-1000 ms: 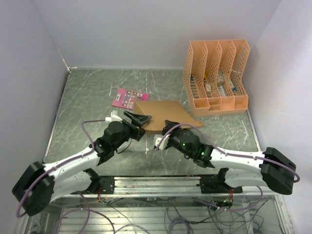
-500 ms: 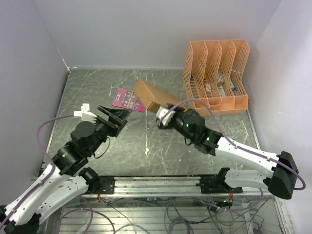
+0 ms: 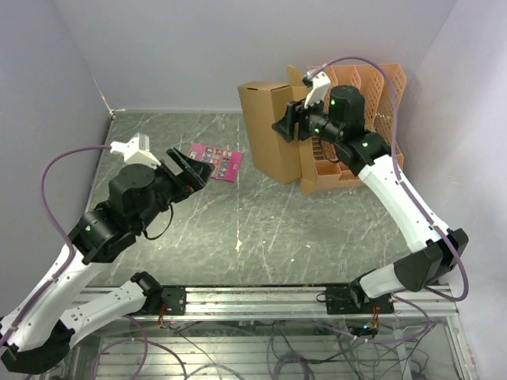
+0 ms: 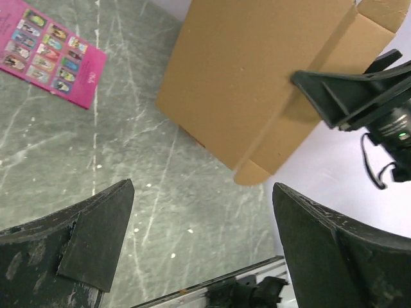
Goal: Fold the paper box
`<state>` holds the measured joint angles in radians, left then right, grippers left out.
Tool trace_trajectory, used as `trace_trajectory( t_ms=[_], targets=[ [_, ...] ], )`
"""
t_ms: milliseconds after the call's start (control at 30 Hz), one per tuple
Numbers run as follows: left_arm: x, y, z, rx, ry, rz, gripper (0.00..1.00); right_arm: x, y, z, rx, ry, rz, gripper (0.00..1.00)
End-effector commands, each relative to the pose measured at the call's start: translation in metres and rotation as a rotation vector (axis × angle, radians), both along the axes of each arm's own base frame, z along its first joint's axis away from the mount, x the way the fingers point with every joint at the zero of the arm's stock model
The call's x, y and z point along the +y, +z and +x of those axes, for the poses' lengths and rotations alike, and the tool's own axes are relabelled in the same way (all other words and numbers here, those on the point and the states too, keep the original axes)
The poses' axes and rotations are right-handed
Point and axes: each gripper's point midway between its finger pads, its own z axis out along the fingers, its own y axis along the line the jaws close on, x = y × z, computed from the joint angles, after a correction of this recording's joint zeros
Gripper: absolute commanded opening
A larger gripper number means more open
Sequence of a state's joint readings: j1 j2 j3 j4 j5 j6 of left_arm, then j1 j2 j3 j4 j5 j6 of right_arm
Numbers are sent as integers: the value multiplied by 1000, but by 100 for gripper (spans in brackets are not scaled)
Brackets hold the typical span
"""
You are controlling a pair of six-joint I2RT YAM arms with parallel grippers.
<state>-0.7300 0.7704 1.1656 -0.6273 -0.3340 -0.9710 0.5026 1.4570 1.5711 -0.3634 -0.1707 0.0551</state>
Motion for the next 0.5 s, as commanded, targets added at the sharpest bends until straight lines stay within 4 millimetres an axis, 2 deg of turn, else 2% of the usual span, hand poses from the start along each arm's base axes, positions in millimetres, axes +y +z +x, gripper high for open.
trace_trajectory(
  t_ms=[0, 100, 233, 333, 467],
  targets=[
    [3, -8, 1, -11, -17, 93, 99, 11, -39, -36, 447, 100, 245, 38],
    [-6, -17, 1, -10, -54, 78, 99, 21, -64, -49, 602, 148, 356, 38],
    [-14, -34, -1, 18, -89, 77, 98, 35, -100, -67, 703, 202, 480, 38],
    [-12, -46, -2, 48, -85, 102, 98, 38, -134, -75, 770, 192, 518, 39],
    [-7, -60, -4, 77, -71, 117, 98, 42, -158, -80, 817, 192, 564, 40]
  ],
)
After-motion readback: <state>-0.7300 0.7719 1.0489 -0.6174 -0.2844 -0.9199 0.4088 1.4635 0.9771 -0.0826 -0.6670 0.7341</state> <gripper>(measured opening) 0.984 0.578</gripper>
